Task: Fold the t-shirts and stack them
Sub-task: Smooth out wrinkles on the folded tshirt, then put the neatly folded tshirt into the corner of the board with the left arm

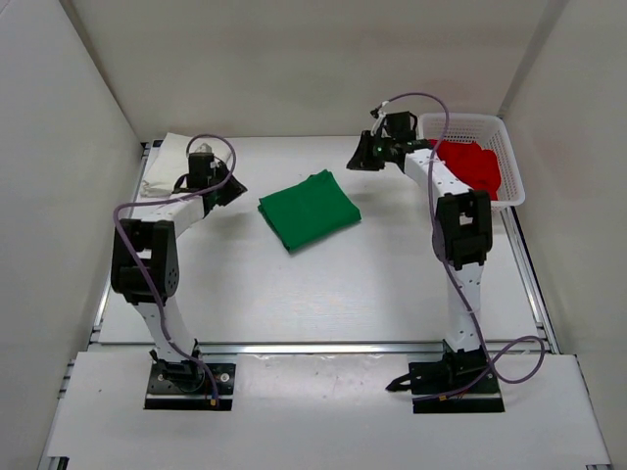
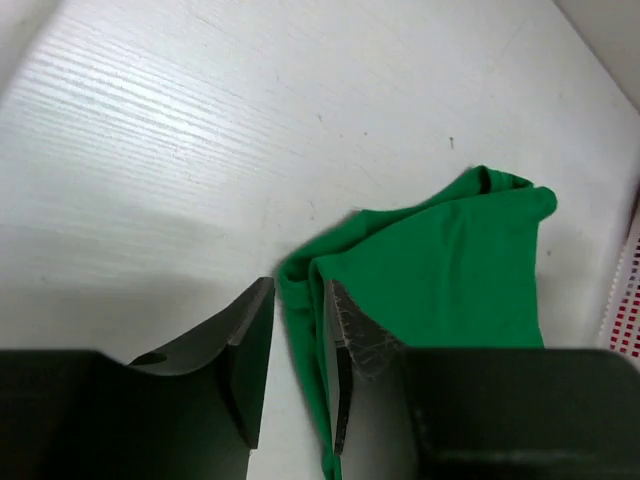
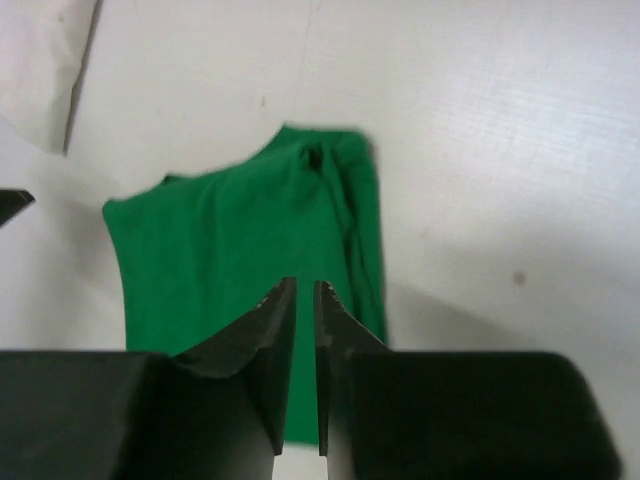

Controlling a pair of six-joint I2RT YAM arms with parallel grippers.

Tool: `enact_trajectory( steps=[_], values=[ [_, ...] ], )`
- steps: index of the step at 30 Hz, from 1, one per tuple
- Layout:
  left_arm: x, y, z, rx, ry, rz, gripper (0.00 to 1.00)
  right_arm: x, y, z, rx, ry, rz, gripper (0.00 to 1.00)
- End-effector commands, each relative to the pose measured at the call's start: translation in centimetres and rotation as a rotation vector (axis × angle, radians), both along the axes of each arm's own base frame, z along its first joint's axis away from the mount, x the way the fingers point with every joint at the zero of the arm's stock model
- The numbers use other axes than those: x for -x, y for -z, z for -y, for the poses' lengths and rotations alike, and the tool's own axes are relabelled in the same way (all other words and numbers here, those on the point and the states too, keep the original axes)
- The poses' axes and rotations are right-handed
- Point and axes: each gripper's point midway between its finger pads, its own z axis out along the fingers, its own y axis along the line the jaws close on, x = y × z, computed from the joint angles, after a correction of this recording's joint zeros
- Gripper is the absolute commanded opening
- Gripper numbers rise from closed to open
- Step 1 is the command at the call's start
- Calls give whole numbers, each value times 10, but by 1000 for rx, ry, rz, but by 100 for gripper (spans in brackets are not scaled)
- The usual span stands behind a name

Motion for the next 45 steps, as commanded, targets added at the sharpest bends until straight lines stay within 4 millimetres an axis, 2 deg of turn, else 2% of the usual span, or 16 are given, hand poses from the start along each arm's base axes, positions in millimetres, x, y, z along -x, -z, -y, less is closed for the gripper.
enact_trajectory(
  steps=[1,3,7,10,13,15,19,22,26,29,30,31,35,37,41,45],
  values=[
    [3,-60,28,45,44,175,37,34,-27,-12,2,-41,47,9],
    [19,-53,72,69,137,162,37,47,-19,-21,-1,-47,60,0],
    [53,-22,142,123,290,117,36,74,15,-19,-42,-50,-7,0],
    [72,8,158,132,327,58,35,82,48,-8,-17,-30,-71,0],
    [104,44,156,183,349,-22,33,94,75,3,-9,-4,-122,0],
    [117,50,153,170,354,-26,32,110,87,7,-33,9,-159,0],
    [146,72,142,165,362,-80,31,131,90,8,-57,18,-164,0],
    [163,71,130,162,370,-83,31,158,100,11,-52,27,-183,0],
    [180,63,110,160,349,-59,36,178,88,9,-53,11,-159,0],
    [179,43,102,163,333,-10,49,185,73,12,-51,10,-111,1],
    [179,38,99,149,330,6,82,187,70,12,-64,7,-113,3],
    [176,35,97,143,325,11,98,188,57,10,-80,-7,-79,9],
    [165,31,78,114,274,31,99,196,32,7,-131,-51,-35,36],
    [161,41,70,120,253,6,99,203,31,4,-126,-51,-27,46],
    [151,57,65,116,219,-32,96,220,24,-1,-124,-67,4,49],
    [135,64,80,126,239,-47,88,237,17,1,-135,-69,26,49]
  ],
)
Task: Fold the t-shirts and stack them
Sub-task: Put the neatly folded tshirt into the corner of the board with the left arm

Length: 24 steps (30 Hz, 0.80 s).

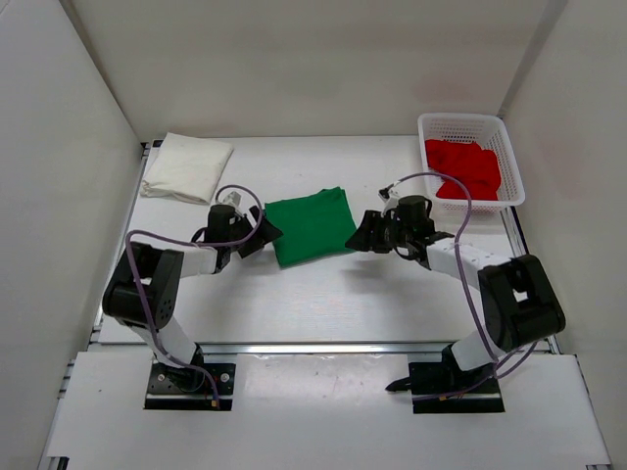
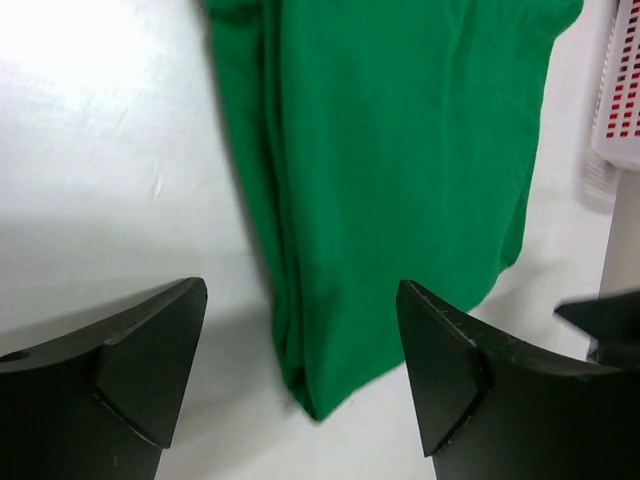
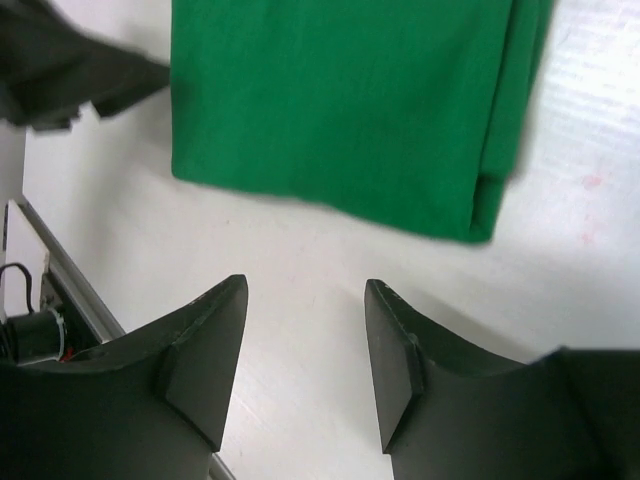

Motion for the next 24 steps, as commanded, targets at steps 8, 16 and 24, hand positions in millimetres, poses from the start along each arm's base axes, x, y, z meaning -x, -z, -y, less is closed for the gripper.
enact_trajectory(
  steps=[8,16,24],
  values=[
    [-32,45,54,-28,90,-106,40,18,-35,3,-57,1,124,49],
    [-130,-50,104,-10,125,65,0,37,-38,21,-84,48,148,47],
    [-216,-207,58,59,77,308,0,45,-29,36,-69,85,134,47]
  ],
)
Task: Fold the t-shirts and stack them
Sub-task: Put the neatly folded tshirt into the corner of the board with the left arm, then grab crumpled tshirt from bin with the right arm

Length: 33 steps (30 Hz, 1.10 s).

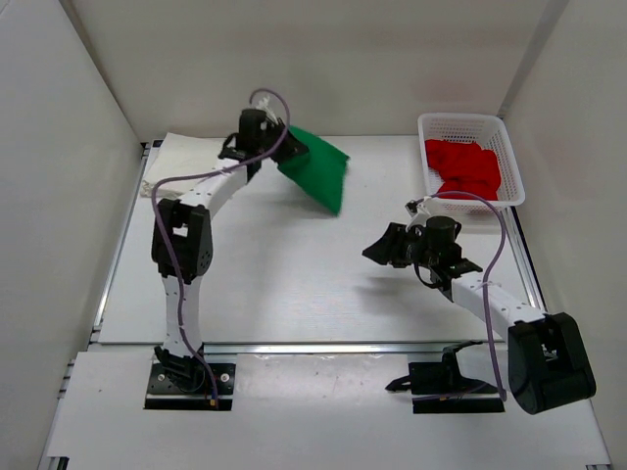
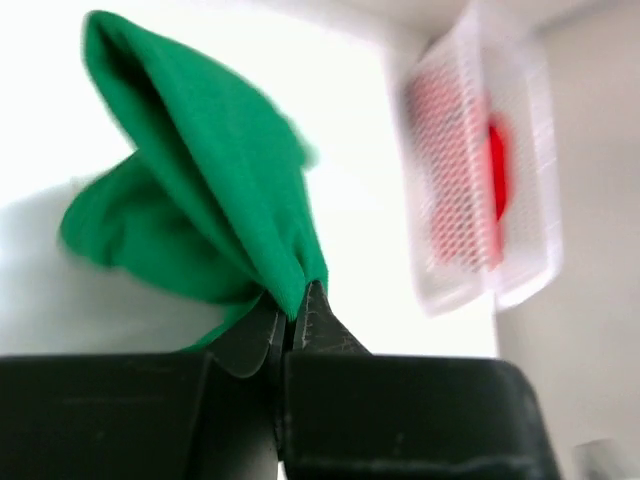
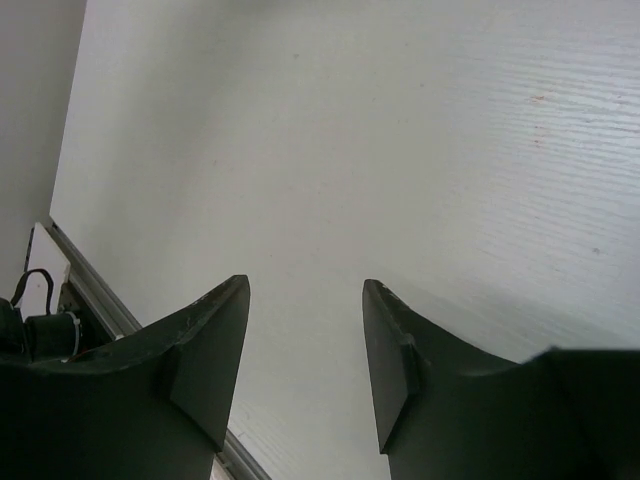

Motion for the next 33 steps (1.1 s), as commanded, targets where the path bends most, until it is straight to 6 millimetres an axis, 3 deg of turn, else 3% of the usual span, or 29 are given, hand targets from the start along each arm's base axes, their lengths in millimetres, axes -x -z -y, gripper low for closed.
enact_trajectory(
  steps=[1,2,4,5,6,7,8,9,10,11,12,13,14,16,18,21,23,25,26,27,28,29,30,31,32,33],
  values=[
    [-32,-86,-73,26,-98,125,0,-6,-10,-2,-11,-7,50,47],
    [-35,-98,-85,53,-125,145,0,-5,-10,-4,-20,-23,45,47],
    [-42,-116,-143,92,-212,172,0,-3,-8,-9,-20,-42,34,47],
    [-41,-116,-161,92,-256,176,0,-3,-6,-9,-17,-47,30,47],
    [-39,-102,-184,81,-299,149,0,-2,-3,-11,-18,-52,17,46],
    [-39,-111,-234,78,-398,178,7,0,-5,-14,-21,-65,26,46],
    [-31,-99,-253,77,-456,171,20,1,-3,-16,-18,-71,26,46],
    [-19,-61,-286,95,-540,93,27,1,-3,-16,-22,-75,20,46],
    [-14,-78,-313,131,-609,155,54,2,-4,-18,-25,-82,24,46],
    [1,-58,-325,146,-642,143,98,4,-1,-20,-23,-90,13,46],
    [17,-28,-348,172,-717,81,99,6,0,-21,-17,-98,16,47],
    [32,-15,-369,179,-774,61,99,8,-1,-24,-25,-109,9,47],
    [40,-16,-386,186,-817,64,98,10,1,-26,-18,-120,9,47],
    [59,9,-398,199,-863,19,98,12,2,-28,-10,-128,8,48],
    [72,10,-407,193,-894,18,98,10,2,-26,-5,-116,13,48],
    [82,6,-404,175,-908,19,99,7,-2,-23,-21,-91,13,48],
    [87,7,-389,170,-890,29,98,-3,-8,-22,-18,-56,27,46],
    [91,3,-371,170,-865,46,98,-17,-15,-25,0,-28,50,29],
    [88,-9,-346,151,-806,86,98,-27,-18,-30,27,-24,51,23],
    [86,-16,-314,135,-741,98,99,-45,-35,-33,49,-8,91,11],
    [85,-24,-295,102,-689,114,99,-65,-52,-36,68,1,139,2],
    [83,-30,-259,64,-605,140,99,-81,-46,-29,122,64,121,0],
    [87,-35,-212,40,-494,163,99,-104,-64,-16,156,123,154,0],
    [91,-41,-188,32,-433,178,98,-131,-81,-1,169,179,185,0],
    [99,-42,-148,16,-345,191,98,-145,-78,12,199,235,175,0],
    [113,-40,-107,-12,-246,207,99,-168,-85,39,223,320,180,0]
  ],
)
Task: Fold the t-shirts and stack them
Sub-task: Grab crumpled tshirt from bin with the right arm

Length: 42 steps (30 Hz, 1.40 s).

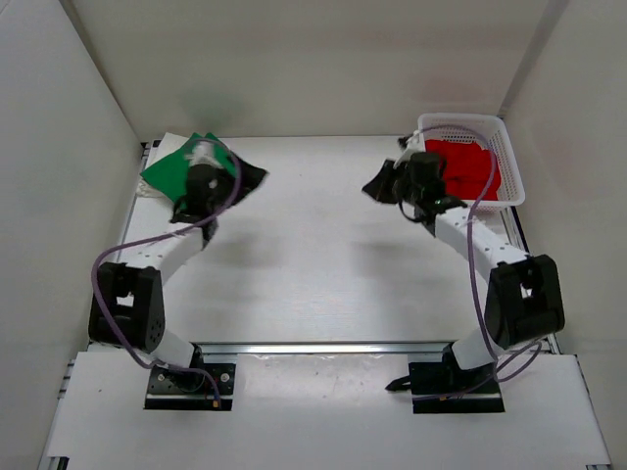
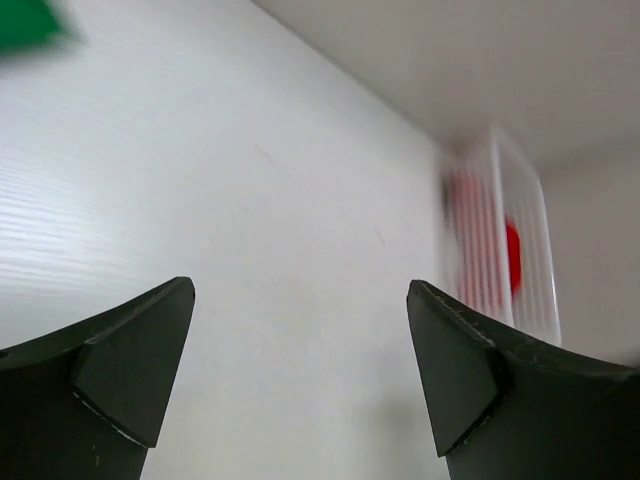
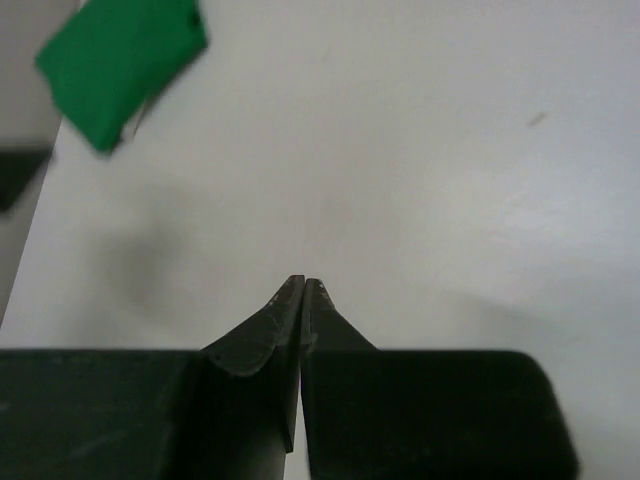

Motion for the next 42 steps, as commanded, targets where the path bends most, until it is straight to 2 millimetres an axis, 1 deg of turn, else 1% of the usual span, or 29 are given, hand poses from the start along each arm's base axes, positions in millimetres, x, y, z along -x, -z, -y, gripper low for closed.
enact_trajectory(
  steps=[1,2,4,5,6,8,9,10,11,12,13,15,17,18,21,22,23,25,26,28,30,31,33,35,37,38,39,41,42],
  values=[
    [36,-13,109,-137,279,70,99,-77,-47,90,102,300,118,0],
    [54,-8,145,-163,374,69,99,-86,-36,102,121,333,89,0],
    [89,13,194,-175,523,56,99,-112,-54,163,137,466,99,1],
    [111,28,220,-194,618,40,98,-122,-56,173,167,487,97,4],
    [133,42,236,-206,684,8,99,-128,-42,213,204,575,57,6],
    [166,67,258,-195,800,-23,99,-142,-47,260,266,647,48,15],
    [184,79,264,-197,843,-48,99,-144,-29,274,290,670,-6,27],
    [202,92,270,-202,895,-70,98,-147,-33,288,297,686,-17,32],
    [215,103,270,-220,921,-90,99,-154,-10,306,319,697,-70,42],
    [221,108,270,-220,934,-103,99,-159,-16,317,325,707,-63,48],
    [235,118,269,-229,964,-118,98,-161,8,326,339,719,-124,51],
    [247,119,268,-225,986,-109,99,-170,19,344,360,726,-166,53],
    [257,128,260,-215,988,-131,98,-176,51,353,384,728,-241,54],
    [257,122,260,-202,985,-108,99,-183,40,358,389,739,-222,55],
    [264,122,255,-167,988,-110,99,-196,74,358,398,725,-302,56],
    [265,121,254,-168,988,-112,99,-204,67,356,404,714,-279,58],
    [264,120,254,-176,989,-106,98,-204,88,362,430,734,-322,59],
    [262,119,252,-176,983,-107,99,-218,77,360,455,729,-290,59],
    [262,116,252,-178,986,-101,99,-223,85,361,455,731,-297,59],
    [263,120,250,-183,986,-109,99,-223,101,359,435,725,-318,40],
    [262,117,249,-172,977,-108,98,-226,101,355,418,726,-320,6],
    [262,119,248,-170,975,-113,99,-226,93,356,415,727,-309,0],
    [261,122,245,-165,968,-124,99,-231,70,353,425,726,-264,0],
    [260,121,246,-160,968,-124,99,-234,27,342,398,710,-188,0],
    [255,115,247,-154,963,-114,99,-233,-31,329,370,694,-85,0],
    [251,111,246,-151,952,-109,99,-232,-48,320,365,669,-53,0],
    [250,111,244,-153,950,-108,99,-228,-86,312,349,669,17,0],
    [239,102,239,-122,925,-98,98,-212,-151,295,313,645,125,0],
    [234,100,235,-117,914,-98,98,-207,-170,280,299,613,162,0]
  ],
)
